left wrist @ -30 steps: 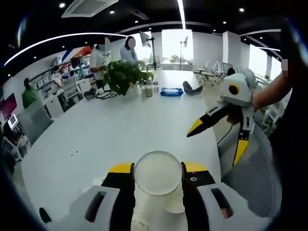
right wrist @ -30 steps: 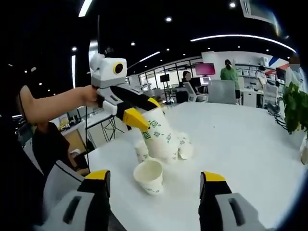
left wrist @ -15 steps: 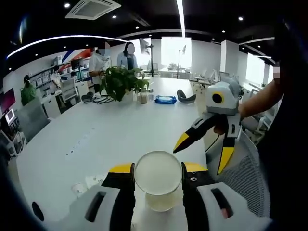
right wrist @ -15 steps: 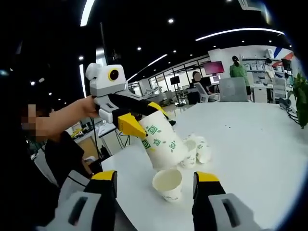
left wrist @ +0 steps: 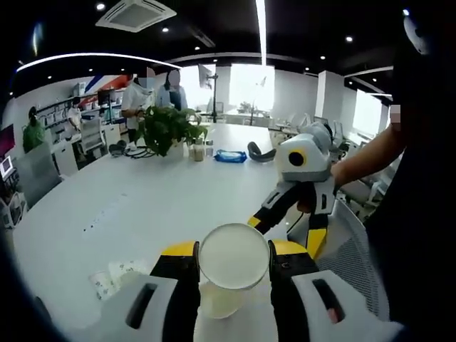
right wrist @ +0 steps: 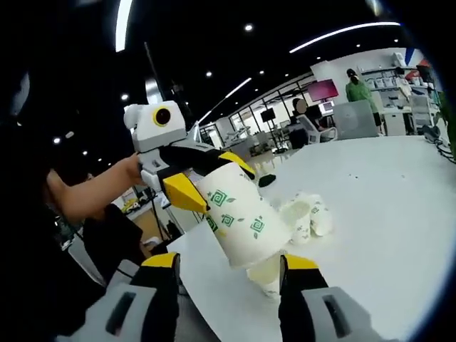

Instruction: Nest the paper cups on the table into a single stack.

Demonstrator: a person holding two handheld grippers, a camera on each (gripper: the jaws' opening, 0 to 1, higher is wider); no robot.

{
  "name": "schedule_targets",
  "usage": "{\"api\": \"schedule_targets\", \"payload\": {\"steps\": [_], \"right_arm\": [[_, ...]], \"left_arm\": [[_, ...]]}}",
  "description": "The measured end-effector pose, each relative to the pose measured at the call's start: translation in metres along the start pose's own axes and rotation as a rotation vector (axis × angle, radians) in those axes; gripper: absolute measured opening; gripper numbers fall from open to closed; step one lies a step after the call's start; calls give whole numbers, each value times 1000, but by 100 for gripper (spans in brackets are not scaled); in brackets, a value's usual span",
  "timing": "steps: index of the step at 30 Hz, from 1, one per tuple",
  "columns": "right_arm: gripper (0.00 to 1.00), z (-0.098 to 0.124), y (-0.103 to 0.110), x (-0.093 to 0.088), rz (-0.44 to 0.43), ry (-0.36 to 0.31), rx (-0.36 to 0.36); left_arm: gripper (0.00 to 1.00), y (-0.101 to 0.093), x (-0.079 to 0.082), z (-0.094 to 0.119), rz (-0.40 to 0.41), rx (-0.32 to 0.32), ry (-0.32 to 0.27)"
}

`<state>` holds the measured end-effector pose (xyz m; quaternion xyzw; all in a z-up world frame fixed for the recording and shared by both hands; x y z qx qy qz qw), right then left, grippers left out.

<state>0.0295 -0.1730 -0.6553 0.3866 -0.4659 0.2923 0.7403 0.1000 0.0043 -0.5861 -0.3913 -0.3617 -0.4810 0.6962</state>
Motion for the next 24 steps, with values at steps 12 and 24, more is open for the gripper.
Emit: {"api": "schedule_targets", "payload": {"steps": [12,24], "right_arm": [[49,7,-4,-1,-30,-9,0],[34,15,-6,1,-53,-26,19]], "left_arm": [[36,0,-14,-2,-11,-13,70],[36,3,-33,-2,-5,-37,134]]}}
Point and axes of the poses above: the point that each gripper's makers call its tool centre point, and the gripper's own axes: z roughly backward along the fingers, y roughly to its left, x roughly out of its top, the point moved 10 cm from there along z, roughly backward along the fingers, and after that the axes turned 7 degrees about z, right-handed, at the moved point
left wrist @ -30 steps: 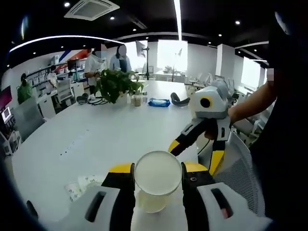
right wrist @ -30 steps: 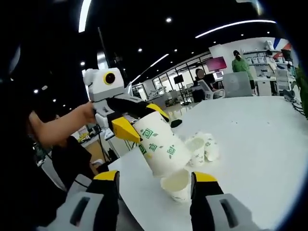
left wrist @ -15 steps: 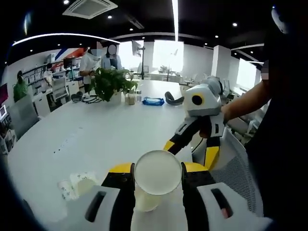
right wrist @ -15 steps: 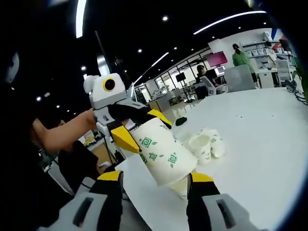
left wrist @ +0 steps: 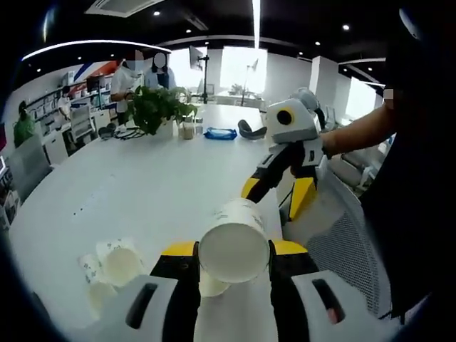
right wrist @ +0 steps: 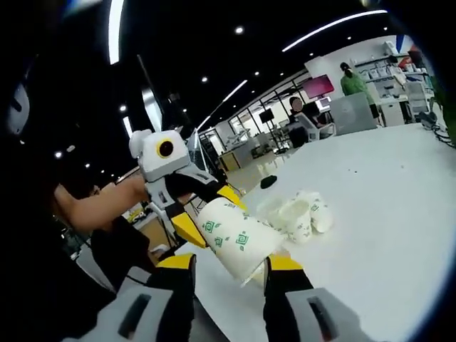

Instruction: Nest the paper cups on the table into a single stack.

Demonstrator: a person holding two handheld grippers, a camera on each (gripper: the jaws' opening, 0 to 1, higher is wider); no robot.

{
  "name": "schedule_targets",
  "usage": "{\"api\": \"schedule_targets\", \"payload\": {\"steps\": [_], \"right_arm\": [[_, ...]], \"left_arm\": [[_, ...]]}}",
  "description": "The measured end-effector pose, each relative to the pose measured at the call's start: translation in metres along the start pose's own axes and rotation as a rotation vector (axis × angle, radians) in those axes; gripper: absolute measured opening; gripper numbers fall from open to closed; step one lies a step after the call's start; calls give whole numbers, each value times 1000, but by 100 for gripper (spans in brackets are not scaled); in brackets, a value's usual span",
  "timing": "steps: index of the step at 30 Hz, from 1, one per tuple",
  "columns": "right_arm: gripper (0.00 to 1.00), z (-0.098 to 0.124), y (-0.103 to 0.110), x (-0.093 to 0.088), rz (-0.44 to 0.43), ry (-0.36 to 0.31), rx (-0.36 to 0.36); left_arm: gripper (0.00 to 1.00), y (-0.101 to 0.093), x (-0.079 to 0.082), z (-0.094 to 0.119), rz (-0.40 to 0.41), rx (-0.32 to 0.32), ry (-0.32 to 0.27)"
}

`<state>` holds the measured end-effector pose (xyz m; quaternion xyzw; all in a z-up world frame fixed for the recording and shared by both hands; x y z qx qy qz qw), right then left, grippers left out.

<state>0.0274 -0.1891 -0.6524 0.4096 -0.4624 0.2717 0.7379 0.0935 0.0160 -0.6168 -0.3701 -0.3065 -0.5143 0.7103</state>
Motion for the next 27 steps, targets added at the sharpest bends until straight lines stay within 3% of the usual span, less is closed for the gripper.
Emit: {"api": "schedule_targets", "payload": {"steps": [27], "right_arm": [[2,-2,4,12,-56,-73,61]], "left_arm": [[35,-7,-32,-11,42,-12,54]]}}
Point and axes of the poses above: the point that each gripper's makers call its tool centre point, and the gripper's own axes: z roughly backward along the fingers, y roughly to its left, x roughly out of its top, the point moved 10 cm from there along z, roughly backward along the fingers, and after that the axes turned 7 degrees about z, right-handed, at the moved point
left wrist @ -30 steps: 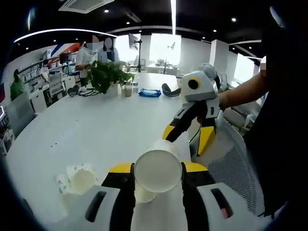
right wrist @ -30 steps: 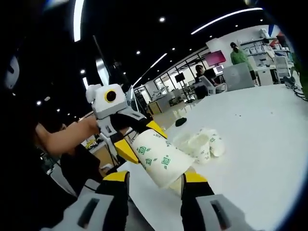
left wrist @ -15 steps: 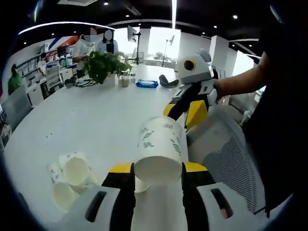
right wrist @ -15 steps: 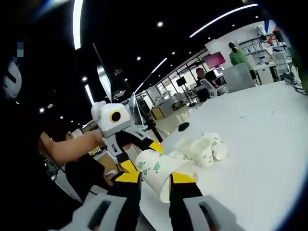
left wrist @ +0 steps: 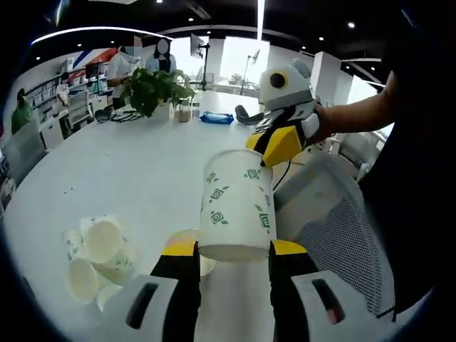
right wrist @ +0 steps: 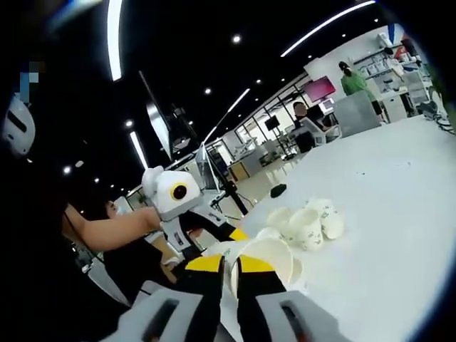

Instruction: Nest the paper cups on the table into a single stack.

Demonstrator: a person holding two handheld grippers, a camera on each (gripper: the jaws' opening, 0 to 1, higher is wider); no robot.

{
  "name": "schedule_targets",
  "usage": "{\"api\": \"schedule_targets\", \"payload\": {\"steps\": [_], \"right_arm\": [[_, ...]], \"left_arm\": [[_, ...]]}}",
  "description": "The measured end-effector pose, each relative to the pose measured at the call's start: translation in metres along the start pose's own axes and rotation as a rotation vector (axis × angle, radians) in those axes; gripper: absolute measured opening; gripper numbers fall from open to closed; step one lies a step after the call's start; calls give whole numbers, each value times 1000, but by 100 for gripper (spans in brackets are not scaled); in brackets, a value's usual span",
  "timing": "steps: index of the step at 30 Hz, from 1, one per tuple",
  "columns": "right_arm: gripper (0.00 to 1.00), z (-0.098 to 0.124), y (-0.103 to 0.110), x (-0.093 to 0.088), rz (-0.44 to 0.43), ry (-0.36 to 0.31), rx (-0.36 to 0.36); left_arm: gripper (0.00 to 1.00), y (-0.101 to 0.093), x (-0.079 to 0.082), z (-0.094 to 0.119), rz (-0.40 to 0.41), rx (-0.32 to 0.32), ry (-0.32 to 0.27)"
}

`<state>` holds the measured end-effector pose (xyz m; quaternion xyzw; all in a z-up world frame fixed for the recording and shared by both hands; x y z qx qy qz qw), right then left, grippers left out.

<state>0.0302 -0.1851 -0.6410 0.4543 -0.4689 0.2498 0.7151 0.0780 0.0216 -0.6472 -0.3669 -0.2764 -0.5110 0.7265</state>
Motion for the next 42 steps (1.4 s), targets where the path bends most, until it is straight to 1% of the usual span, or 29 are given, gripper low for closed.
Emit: {"api": "schedule_targets", "payload": {"steps": [9,17,19,21,23,25,29,34,36,38,42], "right_arm": [[0,-2,4,1,-20,-4,21],[0,-5,7,7,-22,-6,40],[0,-6,8,10,-30,-7,52],[0,-6,8,11,-37,-8,59],[0,-6,9,14,-27,-4,61],[0,-7,9,15,-23,-3,61],[0,-9,10,20,-7,1,64],[0,-11,10,26,25,16,70],[0,-12,9,29,36,21,71],[0,-13,9,32,54,31,65],[0,-17,6,36,107,82,48]], "left_arm": [[35,-2,-4,-1,9,1,-2],[35,-1,-4,0,6,8,-7],[36,-3,-3,0,11,-1,-7],[36,-4,-1,1,6,4,-10],[36,-4,1,3,-4,19,-20],[38,-4,1,3,-2,22,-27],[45,-1,-1,5,1,51,-37],[51,0,-5,9,21,82,-64],[54,1,-7,11,29,103,-78],[57,1,-9,13,38,118,-89],[62,1,-14,19,61,151,-115]]}}
Point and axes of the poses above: the point that each gripper's makers call its tool centre point, and the gripper's own axes: z roughly backward along the fingers, y roughly to its left, x roughly out of its top, the point moved 10 cm from there along z, roughly backward along the fingers, and after that the axes turned 7 degrees about z, right-handed, at the moved point
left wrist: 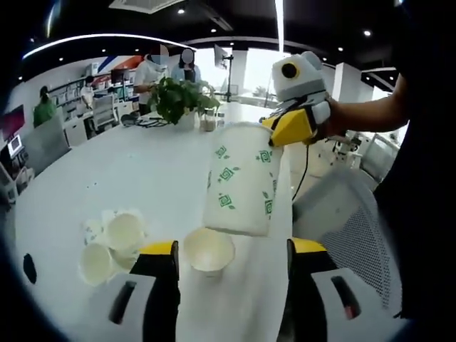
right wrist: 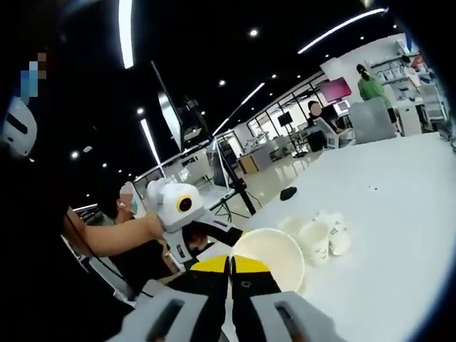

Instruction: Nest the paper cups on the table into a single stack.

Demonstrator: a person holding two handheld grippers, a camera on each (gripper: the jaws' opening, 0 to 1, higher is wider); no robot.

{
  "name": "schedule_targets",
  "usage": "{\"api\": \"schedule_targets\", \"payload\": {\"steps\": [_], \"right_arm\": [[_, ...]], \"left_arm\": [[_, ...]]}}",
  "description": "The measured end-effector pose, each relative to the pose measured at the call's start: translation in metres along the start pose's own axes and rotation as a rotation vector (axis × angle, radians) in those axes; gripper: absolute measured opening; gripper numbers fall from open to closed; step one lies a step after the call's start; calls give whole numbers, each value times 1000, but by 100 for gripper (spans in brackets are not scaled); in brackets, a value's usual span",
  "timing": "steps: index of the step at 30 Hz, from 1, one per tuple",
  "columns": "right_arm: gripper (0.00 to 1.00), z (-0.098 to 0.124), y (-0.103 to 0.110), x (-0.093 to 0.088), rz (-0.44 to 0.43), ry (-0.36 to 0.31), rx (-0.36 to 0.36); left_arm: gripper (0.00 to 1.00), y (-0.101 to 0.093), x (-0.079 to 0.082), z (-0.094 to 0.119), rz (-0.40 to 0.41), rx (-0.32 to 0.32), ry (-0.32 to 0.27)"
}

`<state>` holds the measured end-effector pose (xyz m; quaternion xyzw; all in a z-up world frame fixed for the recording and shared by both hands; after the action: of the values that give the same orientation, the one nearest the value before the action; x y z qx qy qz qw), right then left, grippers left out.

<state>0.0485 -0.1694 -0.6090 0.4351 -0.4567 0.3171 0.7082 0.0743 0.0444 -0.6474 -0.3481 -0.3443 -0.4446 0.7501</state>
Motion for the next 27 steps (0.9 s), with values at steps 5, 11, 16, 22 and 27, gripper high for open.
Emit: {"api": "schedule_targets", "payload": {"steps": [5,11,16,22,27], "right_arm": [[0,-6,-6,1,54,68,-18],[0,-18,-12,-4,139,169,-49],[0,-28,-14,-11,218,265,-61],[0,-39,-16,-22,308,357,-53],[0,-49,-18,-30,432,426,-64]], "left_arm": [[67,0,-3,7,10,32,-24],[72,-2,-5,15,23,70,-60],[76,-4,-7,18,15,93,-73],[76,-8,-8,17,13,89,-61],[76,-4,-10,18,17,92,-65]]}}
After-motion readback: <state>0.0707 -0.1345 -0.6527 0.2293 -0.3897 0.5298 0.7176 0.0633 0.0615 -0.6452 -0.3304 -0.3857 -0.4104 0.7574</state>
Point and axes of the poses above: the point that each gripper's makers call its tool centre point, and the gripper's own axes: z roughly backward along the fingers, y roughly to its left, x roughly out of its top, the point moved 10 cm from there along z, roughly backward along the fingers, and after that the axes turned 7 degrees about z, right-handed, at the moved point
